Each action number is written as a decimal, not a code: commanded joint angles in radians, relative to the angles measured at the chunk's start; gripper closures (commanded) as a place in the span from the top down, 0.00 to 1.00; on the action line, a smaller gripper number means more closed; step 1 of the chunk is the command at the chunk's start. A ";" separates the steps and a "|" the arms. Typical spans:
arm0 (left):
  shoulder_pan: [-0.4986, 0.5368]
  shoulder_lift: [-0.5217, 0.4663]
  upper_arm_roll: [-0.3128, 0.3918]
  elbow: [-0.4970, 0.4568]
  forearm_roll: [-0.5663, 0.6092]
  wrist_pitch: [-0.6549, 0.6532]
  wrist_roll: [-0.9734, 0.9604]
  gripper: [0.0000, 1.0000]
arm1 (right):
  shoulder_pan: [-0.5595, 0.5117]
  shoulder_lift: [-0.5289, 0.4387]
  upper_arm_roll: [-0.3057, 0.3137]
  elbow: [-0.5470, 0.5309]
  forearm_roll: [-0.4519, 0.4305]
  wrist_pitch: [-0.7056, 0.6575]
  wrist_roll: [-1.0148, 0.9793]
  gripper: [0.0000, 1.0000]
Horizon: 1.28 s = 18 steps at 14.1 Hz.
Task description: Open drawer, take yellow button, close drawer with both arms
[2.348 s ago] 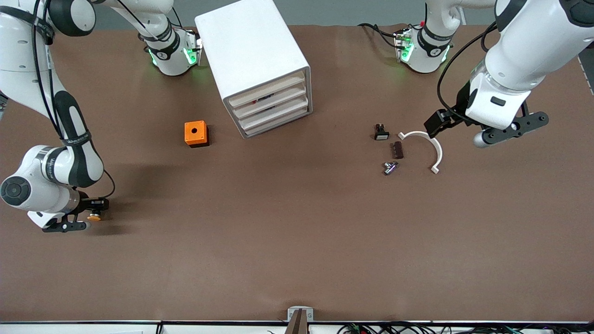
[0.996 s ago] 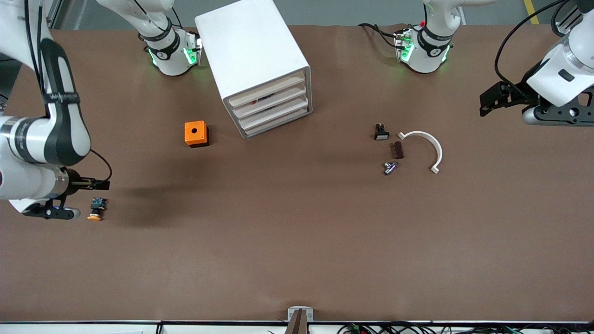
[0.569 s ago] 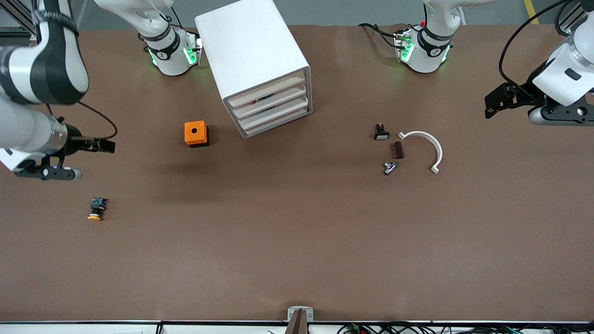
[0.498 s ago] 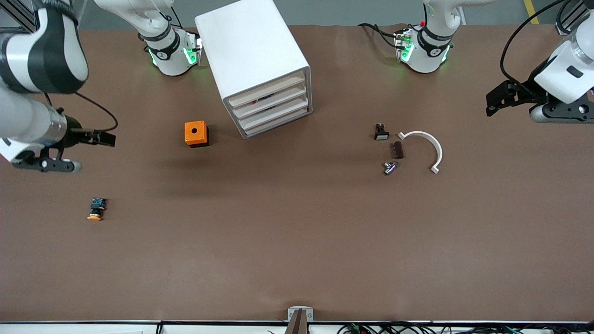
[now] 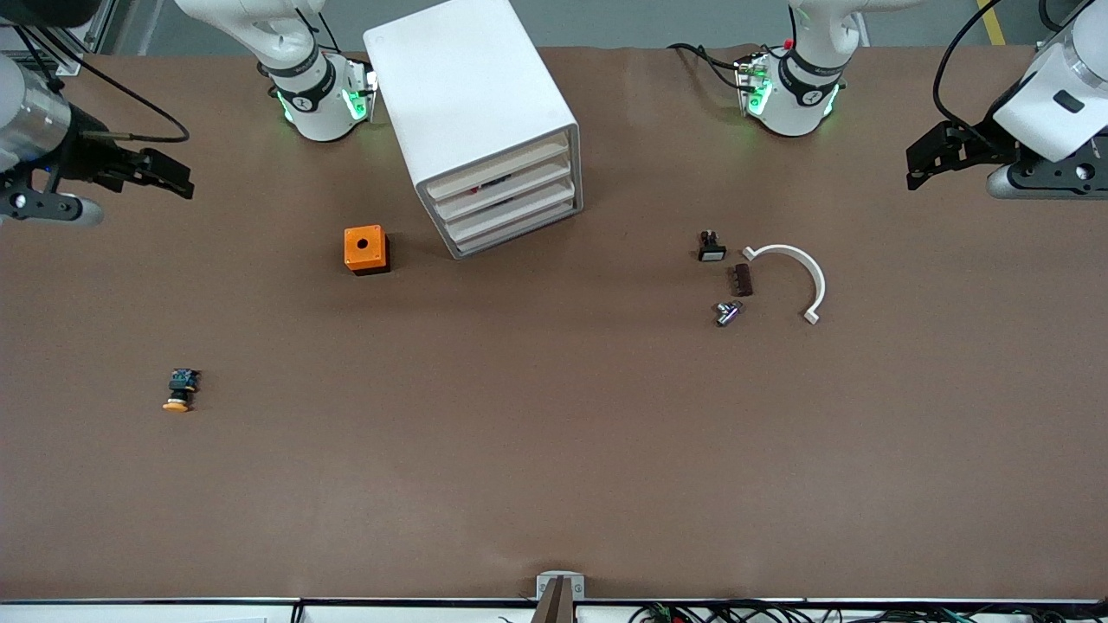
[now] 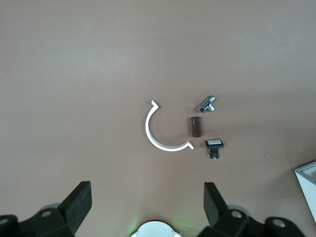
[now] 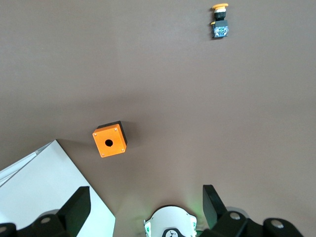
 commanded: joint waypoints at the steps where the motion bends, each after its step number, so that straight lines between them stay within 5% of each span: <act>1: 0.018 -0.036 -0.007 -0.036 0.003 0.005 0.019 1.00 | -0.035 0.007 -0.013 0.027 0.032 -0.001 0.001 1.00; 8: 0.020 -0.027 -0.003 -0.027 0.017 0.039 0.021 1.00 | -0.085 0.028 -0.015 0.151 0.052 -0.038 -0.001 1.00; 18: 0.012 0.005 -0.010 0.027 0.002 0.022 0.027 1.00 | -0.081 0.030 -0.013 0.160 0.037 -0.040 -0.006 1.00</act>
